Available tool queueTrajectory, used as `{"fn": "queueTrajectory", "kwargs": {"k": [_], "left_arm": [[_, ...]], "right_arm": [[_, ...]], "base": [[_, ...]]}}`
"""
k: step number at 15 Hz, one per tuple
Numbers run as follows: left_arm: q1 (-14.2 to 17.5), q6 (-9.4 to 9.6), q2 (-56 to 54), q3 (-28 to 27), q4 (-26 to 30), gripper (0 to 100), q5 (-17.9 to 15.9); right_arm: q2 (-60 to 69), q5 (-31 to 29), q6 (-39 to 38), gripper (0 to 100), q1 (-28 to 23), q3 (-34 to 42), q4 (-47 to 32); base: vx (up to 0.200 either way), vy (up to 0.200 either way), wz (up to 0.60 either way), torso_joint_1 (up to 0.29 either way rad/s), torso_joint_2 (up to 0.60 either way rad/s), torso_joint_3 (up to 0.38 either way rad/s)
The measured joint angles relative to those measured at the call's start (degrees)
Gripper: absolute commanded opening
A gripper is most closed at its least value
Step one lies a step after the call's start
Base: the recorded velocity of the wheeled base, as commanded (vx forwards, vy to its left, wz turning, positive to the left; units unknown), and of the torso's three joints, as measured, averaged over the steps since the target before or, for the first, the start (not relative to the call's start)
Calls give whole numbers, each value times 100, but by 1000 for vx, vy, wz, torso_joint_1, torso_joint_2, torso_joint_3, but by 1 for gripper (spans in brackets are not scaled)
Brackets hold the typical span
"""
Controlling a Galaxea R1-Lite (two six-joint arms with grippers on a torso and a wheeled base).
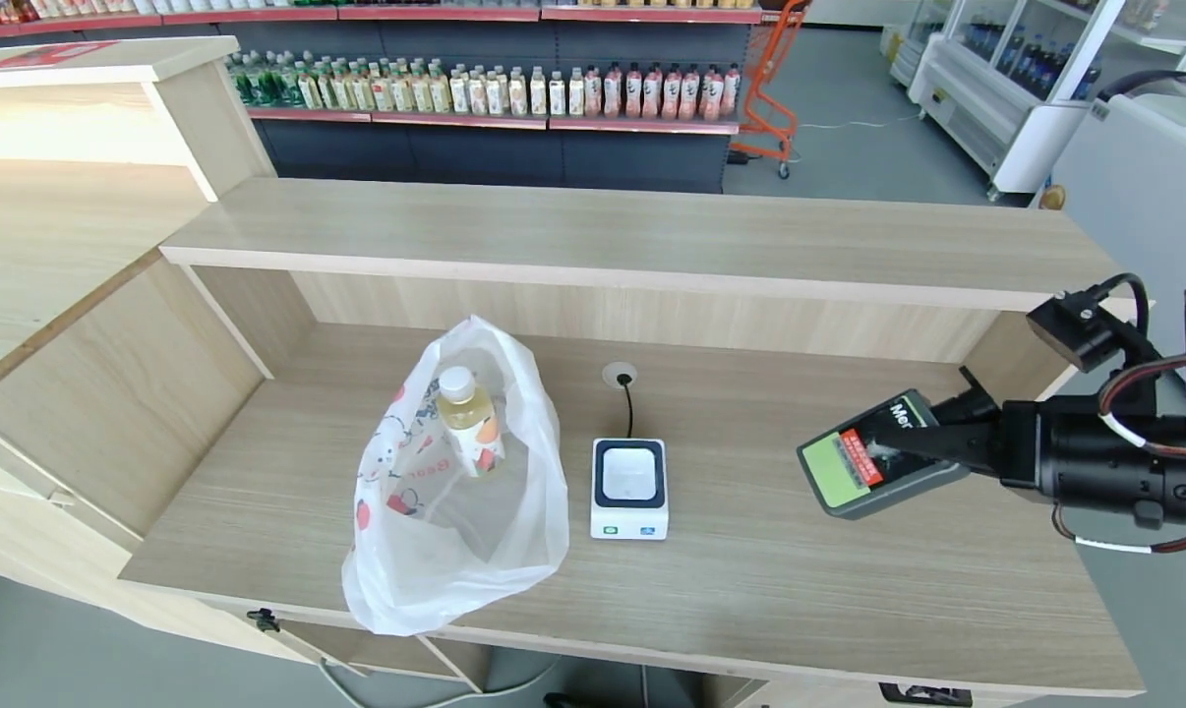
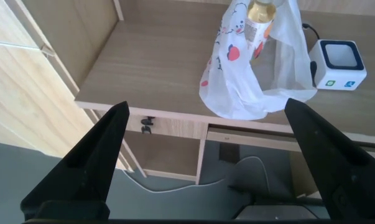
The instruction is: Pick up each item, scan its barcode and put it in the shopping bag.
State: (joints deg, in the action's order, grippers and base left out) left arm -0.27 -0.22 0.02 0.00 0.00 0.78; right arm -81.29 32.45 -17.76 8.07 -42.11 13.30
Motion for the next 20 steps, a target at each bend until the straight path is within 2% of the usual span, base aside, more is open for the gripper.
{"fn": "queueTrajectory", "kwargs": {"k": [3,8,14,20], "left_arm": [[0,12,0,0,0,100,0],[0,22,0,0,2,100,0],[0,22,0,0,0,100,-2],[0,22,0,0,0,100,0]], "right_arm": [[-366,-234,340,0,-2,-20,304],[-1190,-295,482,0,171,-95,1037],[-2070,-418,1011,0,223,-227,1325],[-2855,-402,879,0,490,-317,2469]], "base": [[0,200,0,-1,1,2],[0,0,0,0,0,0],[0,0,0,0,0,0],[0,0,0,0,0,0]]}}
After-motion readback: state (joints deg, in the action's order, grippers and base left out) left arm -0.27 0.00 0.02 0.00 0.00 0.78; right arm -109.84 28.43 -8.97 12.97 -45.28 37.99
